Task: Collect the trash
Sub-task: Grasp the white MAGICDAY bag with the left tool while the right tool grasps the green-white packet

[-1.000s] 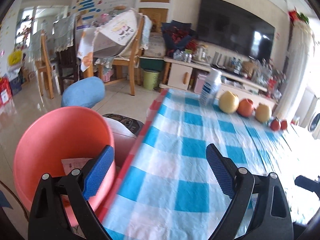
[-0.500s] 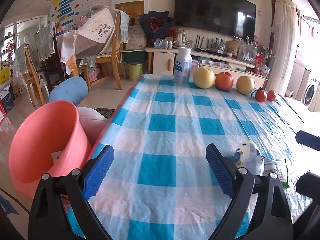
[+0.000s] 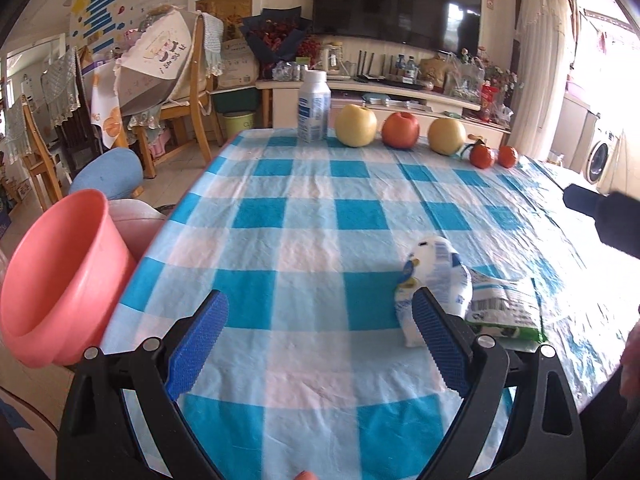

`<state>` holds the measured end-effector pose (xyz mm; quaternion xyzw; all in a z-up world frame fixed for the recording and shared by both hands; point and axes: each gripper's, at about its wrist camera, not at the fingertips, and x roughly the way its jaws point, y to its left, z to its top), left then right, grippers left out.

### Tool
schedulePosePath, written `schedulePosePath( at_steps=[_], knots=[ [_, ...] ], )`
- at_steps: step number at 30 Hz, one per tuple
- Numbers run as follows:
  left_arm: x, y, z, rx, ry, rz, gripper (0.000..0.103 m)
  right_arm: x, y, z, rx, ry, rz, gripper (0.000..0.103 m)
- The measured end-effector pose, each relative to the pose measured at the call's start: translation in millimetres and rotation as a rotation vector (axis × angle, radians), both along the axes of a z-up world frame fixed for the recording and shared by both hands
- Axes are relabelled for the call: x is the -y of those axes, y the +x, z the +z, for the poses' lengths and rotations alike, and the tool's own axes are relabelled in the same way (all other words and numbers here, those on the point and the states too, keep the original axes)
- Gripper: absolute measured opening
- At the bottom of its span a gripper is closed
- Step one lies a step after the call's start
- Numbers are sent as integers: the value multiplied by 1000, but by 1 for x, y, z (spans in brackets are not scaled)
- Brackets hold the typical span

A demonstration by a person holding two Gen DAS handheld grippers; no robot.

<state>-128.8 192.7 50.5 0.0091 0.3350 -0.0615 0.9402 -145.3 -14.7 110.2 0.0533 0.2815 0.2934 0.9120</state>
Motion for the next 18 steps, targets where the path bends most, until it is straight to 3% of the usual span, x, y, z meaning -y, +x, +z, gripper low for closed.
schedulePosePath(
  at_steps=[8,18],
  knots=[
    [37,-8,-6,-44,9,-135,92,60,20,-3,-85,69,-57,99],
    [66,7,-9,-84,11,-193,92,123,38,-19,-204,149,-165,99]
  ],
)
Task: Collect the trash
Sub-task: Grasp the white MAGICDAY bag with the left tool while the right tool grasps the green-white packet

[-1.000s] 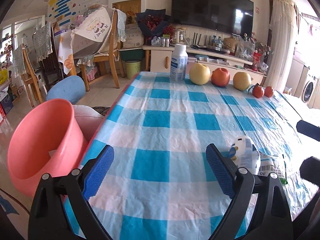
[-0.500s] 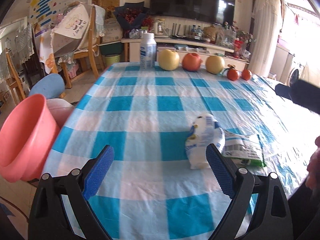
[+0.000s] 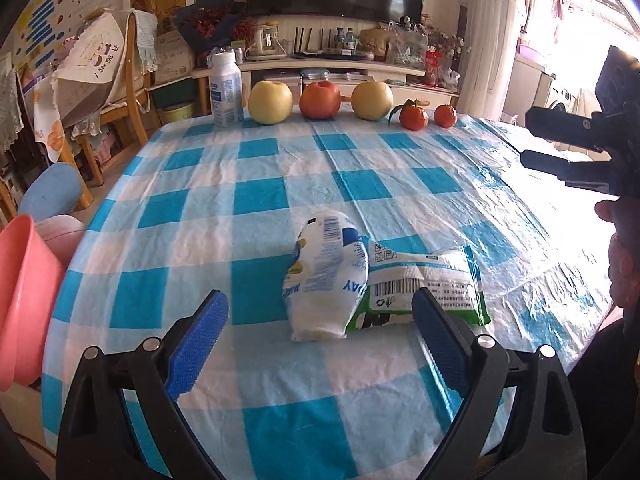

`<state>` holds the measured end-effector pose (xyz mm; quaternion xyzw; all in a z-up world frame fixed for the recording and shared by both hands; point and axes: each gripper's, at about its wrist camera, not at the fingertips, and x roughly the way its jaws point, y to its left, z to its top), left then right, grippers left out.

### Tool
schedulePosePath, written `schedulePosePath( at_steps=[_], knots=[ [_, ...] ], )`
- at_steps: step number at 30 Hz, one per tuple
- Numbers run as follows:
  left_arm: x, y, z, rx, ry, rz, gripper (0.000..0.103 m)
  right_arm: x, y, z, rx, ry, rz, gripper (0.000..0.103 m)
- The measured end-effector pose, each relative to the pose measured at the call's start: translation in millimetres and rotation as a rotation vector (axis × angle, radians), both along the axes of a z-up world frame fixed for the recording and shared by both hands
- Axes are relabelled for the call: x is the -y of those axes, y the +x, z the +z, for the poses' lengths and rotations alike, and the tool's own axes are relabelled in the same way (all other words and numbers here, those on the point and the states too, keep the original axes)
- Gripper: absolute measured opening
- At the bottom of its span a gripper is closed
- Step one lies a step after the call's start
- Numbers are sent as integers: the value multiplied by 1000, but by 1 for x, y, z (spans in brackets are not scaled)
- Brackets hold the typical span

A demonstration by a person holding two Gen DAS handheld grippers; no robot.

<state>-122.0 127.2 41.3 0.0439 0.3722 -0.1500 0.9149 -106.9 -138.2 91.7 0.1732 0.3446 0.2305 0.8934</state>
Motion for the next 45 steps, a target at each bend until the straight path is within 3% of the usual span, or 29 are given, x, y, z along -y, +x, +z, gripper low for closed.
schedulePosePath(
  at_steps=[6,12,22,27,36,45],
  knots=[
    [11,28,-8,-47,9,25,92,-9,1,-9,-47,-53,83,99],
    [9,51,-15,-87,-57,72,92,-27,-6,-12,-35,-124,166,99],
    [7,68,-24,-124,-108,90,74,-58,-7,-23,-38,-212,302,99],
    [7,71,-28,-140,-127,85,71,-75,-8,-32,-52,-261,359,99],
    [7,72,-29,-150,-139,78,60,-91,-3,-48,-79,-306,395,99],
    [6,72,-29,-150,-143,77,59,-105,3,-60,-67,-357,404,99]
  ],
)
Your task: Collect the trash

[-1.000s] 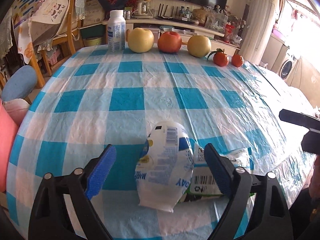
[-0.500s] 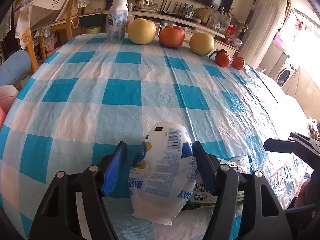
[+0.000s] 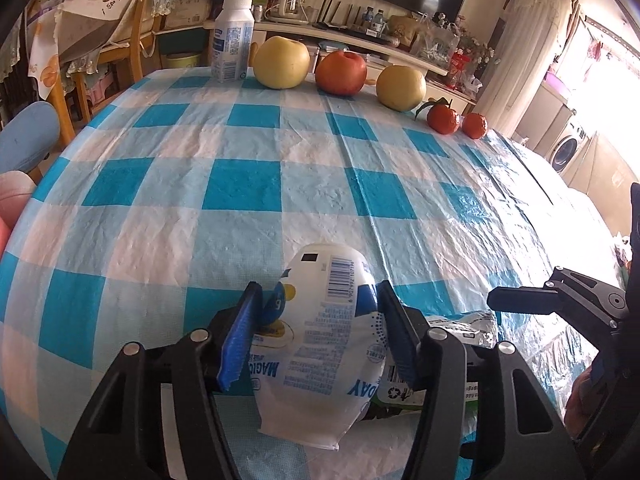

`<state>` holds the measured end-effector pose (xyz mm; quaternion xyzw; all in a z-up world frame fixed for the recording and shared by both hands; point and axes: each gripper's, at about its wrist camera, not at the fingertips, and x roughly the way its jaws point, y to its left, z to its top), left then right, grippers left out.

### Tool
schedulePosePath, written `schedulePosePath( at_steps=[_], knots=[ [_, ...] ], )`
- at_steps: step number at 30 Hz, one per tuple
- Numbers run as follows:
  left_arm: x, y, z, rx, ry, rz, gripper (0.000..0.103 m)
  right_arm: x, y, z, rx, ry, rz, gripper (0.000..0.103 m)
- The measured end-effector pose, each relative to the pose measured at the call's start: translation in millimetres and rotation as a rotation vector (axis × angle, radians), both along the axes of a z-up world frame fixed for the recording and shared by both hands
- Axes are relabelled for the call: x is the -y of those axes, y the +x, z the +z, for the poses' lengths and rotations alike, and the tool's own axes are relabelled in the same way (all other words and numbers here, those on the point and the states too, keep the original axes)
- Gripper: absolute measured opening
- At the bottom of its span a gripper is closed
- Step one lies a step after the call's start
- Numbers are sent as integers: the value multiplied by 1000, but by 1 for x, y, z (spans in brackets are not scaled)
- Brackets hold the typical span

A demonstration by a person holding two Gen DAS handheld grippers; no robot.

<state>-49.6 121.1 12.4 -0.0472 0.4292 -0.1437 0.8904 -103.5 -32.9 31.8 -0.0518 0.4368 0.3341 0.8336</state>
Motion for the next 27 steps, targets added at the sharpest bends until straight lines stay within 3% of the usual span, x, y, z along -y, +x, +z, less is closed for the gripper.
schedulePosePath(
  at_steps=[6,10,21,26,27],
  knots=[
    [-9,-2,8,22,-24,12,59,-9,4,-7,14,-54,4,97],
    [-18,-2,13,35,-40,24,59,-11,9,-12,11,-88,-17,83],
    [-36,-2,20,61,-38,54,59,-18,7,-15,49,-112,-13,77],
    [-43,-3,22,72,-33,68,59,-17,9,-13,53,-101,-28,66],
    [-45,-3,22,75,-33,71,59,-17,9,-13,52,-94,-36,59]
  ],
)
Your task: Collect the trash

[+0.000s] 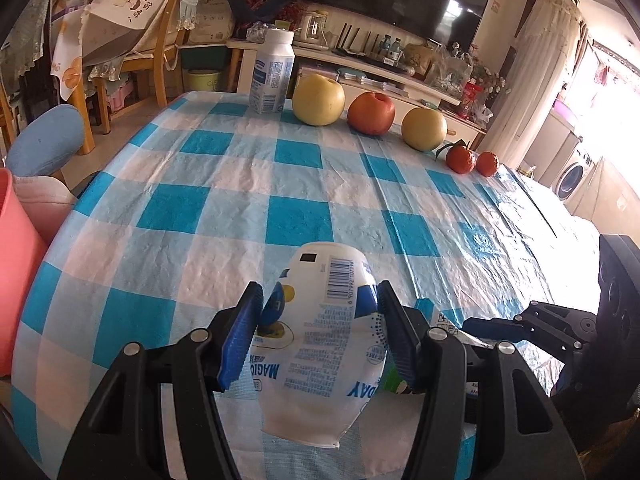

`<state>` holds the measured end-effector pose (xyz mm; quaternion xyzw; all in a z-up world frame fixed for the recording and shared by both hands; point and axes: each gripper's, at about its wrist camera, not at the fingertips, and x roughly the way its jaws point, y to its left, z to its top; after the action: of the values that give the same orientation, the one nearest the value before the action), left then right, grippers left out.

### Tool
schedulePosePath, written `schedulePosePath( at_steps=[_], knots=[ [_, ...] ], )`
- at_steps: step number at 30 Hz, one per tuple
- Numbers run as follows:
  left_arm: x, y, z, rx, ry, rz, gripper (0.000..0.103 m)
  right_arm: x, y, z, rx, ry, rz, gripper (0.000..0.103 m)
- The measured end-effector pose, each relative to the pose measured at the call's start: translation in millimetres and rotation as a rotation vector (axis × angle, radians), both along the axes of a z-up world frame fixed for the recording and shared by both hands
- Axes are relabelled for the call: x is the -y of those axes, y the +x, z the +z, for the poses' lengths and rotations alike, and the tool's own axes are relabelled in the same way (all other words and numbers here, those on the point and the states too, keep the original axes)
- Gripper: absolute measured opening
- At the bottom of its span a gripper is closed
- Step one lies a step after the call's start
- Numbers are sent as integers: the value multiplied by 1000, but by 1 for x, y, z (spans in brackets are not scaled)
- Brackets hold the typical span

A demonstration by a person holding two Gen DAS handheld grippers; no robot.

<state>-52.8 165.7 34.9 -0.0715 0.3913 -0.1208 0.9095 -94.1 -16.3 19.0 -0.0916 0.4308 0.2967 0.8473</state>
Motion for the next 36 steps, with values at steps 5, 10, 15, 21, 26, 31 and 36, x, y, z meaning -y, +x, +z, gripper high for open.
schedulePosePath(
  at_steps=[5,10,15,21,26,31,36],
  knots=[
    [-5,-2,3,14,13,11,59,0,-2,-1,16,8,-20,54],
    [-10,-4,7,30,31,18,59,0,-2,0,27,22,-57,45],
    [-17,-7,11,49,51,30,59,1,-1,1,32,34,-99,40],
    [-29,-9,15,65,61,54,59,-1,-1,1,58,23,-144,37],
    [-38,-12,21,89,70,70,59,-3,-2,2,76,11,-186,36],
    [-48,-15,28,110,62,76,59,-3,-1,3,73,22,-222,36],
    [-58,-16,29,99,41,76,59,-6,-1,4,69,16,-239,36]
  ],
)
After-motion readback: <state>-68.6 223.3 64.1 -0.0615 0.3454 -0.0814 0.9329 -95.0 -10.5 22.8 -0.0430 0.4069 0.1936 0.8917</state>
